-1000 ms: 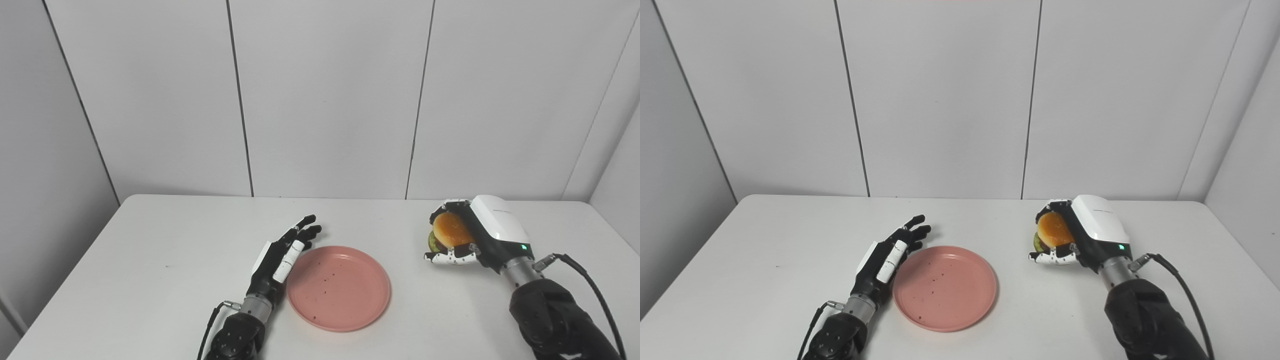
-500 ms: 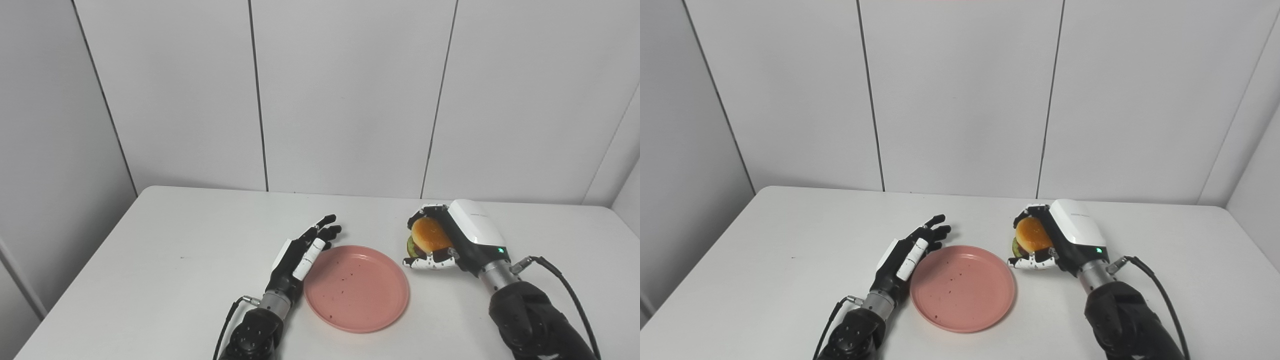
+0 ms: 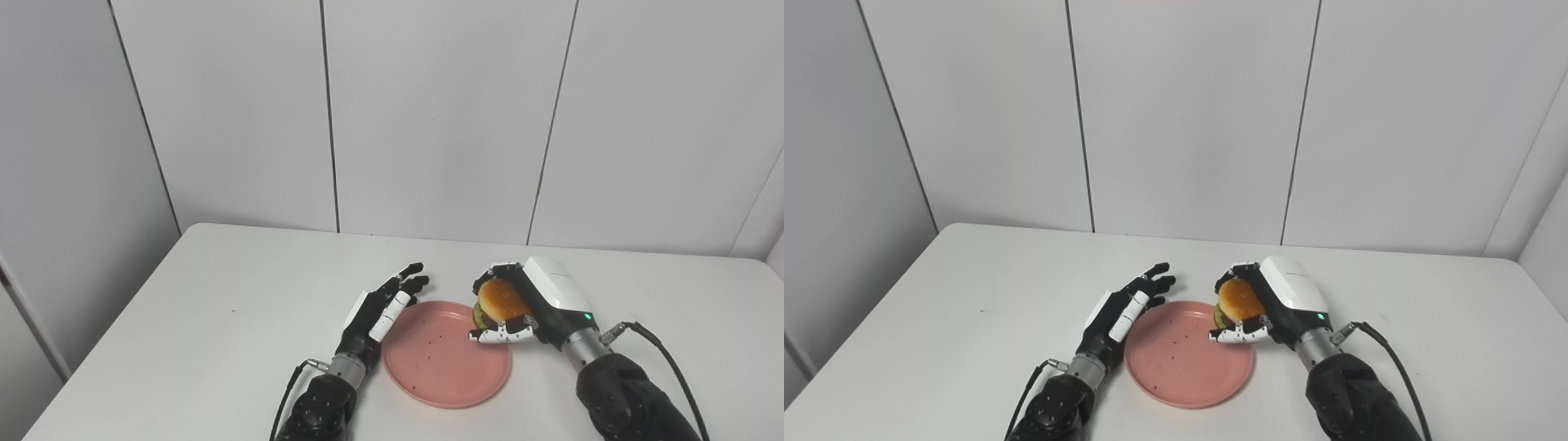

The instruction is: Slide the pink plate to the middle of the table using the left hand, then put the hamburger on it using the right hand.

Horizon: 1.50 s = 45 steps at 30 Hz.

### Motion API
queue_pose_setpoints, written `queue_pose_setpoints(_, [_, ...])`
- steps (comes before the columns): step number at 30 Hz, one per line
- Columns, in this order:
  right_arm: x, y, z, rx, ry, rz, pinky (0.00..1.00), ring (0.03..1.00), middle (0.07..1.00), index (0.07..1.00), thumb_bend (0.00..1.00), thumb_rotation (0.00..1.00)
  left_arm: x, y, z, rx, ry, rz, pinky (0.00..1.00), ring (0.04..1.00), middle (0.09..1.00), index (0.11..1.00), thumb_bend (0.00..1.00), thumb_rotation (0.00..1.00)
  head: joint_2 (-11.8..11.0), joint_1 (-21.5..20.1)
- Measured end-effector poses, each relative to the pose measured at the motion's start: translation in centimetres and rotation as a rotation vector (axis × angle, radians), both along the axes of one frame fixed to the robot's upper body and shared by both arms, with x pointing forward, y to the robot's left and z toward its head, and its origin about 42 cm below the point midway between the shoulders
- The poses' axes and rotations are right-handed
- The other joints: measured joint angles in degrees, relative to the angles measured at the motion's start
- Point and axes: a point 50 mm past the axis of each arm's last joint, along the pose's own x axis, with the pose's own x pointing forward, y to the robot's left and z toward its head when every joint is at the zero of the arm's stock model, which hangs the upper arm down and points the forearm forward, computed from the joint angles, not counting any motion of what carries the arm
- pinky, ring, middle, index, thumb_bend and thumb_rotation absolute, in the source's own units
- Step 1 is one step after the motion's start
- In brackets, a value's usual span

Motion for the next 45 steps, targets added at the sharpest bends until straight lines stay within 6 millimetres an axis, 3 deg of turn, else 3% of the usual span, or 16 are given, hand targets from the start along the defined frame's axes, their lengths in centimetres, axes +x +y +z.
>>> queue_pose_setpoints(13, [-1.3,3.1,-1.9,-0.076,0.038,0.125,0.32,0.387,0.448,0.511,0.52,0.01,0.0,0.0,0.1,-0.001,-0.004,0.002,0.83,0.853,0.826,0.834,0.86,0.88,0.3,-0.1])
queue_pose_setpoints(21, [-1.2,3.4,-4.3,-0.147,0.095,0.142,0.33,0.4,0.433,0.521,0.51,0.01,-0.2,0.0,0.2,-0.002,-0.012,0.002,0.81,0.836,0.816,0.823,0.85,0.88,0.2,-2.7])
queue_pose_setpoints(45, [0.2,3.9,-4.8,-0.126,0.083,0.167,0.34,0.423,0.453,0.523,0.52,0.02,-0.2,0.2,0.2,-0.005,-0.013,0.005,0.85,0.847,0.828,0.84,0.84,0.89,0.1,-3.1])
